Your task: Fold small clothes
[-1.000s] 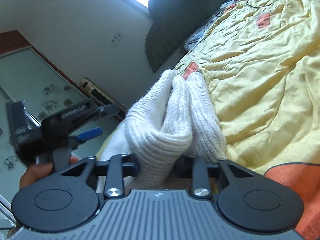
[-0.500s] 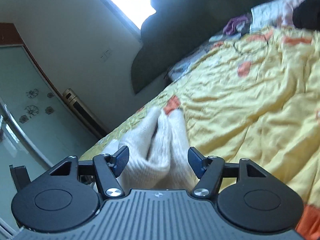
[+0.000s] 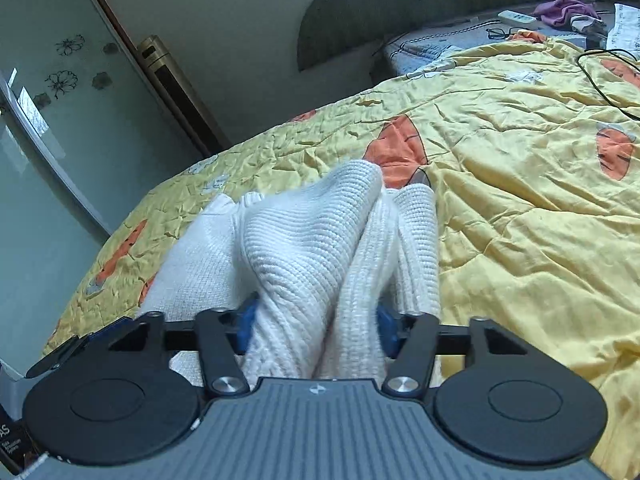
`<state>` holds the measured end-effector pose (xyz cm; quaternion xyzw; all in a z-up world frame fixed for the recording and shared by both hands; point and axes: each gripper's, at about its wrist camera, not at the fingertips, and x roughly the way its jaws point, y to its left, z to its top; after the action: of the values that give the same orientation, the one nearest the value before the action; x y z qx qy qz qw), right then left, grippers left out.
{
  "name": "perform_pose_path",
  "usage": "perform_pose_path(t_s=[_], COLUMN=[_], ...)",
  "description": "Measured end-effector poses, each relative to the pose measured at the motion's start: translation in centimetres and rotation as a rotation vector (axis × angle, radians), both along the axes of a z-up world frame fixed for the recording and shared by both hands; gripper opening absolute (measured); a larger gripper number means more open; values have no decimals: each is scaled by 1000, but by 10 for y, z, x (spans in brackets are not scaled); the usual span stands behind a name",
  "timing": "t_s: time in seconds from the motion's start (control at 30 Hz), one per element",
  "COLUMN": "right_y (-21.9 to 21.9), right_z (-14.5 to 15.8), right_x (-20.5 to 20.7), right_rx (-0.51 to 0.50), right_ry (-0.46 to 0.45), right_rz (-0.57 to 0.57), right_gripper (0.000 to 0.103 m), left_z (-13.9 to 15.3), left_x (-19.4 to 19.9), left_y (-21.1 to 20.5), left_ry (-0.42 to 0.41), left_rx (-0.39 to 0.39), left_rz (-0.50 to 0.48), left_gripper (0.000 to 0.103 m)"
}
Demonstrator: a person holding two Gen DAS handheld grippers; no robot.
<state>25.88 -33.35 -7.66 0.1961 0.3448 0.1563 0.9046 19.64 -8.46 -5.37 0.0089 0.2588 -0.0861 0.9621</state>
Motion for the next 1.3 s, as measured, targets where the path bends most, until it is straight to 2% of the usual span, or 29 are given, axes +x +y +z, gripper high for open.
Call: perform_pose_path(t_s=[0.07,0.17,0.27,0.33,0.37,0.4,0.43,0.47,0.53,0.6,0.7,0.8,0.87,0.9,0.97,1.07,1.13,1.17,1.2,1.23,1.3], right_y=[2,9,8,7,6,4,1,-2,-9,-17,-21,-19,-21,-23,-28,-29,-24,-22,-21,-19,-13], right_z=[4,5,-1,2,5,7,9,11,8,-1,-15,-27,-32,-35,-40,-42,-41,-41,-42,-43,-40], right_x=[1,2,-2,-12,-19,-24,-28,-31,-29,-19,-3,12,20,24,28,32,34,34,35,34,30], right_rx=[-32,-85,-83,-98,-106,-111,-123,-140,-158,-89,-13,33,78,108,154,163,157,163,181,198,194], right_ry=[-26,-62,-45,-58,-73,-89,-98,-107,-97,-35,28,49,55,59,43,28,24,18,14,11,-15], right_rz=[-3,-10,-21,-33,-44,-60,-87,-112,-114,-60,-14,27,50,69,103,145,148,147,145,142,135], right_gripper=[38,39,58,65,72,88,97,102,102,102,103,103,103,102,102,101,99,96,90,88,79], left_z=[0,-1,-2,-1,1,3,5,6,9,8,1,-14,-27,-31,-33,-38,-36,-34,-31,-28,-23], left_x=[-1,-4,-5,-2,0,3,5,7,14,25,49,69,77,78,79,84,84,82,79,74,67], left_y=[1,-3,-2,2,4,8,13,17,32,48,72,85,89,90,87,80,71,65,61,59,59], left_ry=[-10,-27,-27,-13,-3,9,20,29,59,117,262,389,436,429,410,424,400,380,356,334,293], left_rx=[-8,22,28,9,0,-14,-29,-41,-86,-160,-328,-475,-553,-581,-589,-633,-603,-561,-507,-467,-447], left_rz=[-4,-6,-17,-25,-30,-35,-34,-27,-17,-39,-92,-152,-180,-194,-214,-274,-269,-272,-260,-251,-249], left_gripper=[95,95,95,95,95,96,98,102,103,103,103,103,103,103,103,103,102,99,89,84,67])
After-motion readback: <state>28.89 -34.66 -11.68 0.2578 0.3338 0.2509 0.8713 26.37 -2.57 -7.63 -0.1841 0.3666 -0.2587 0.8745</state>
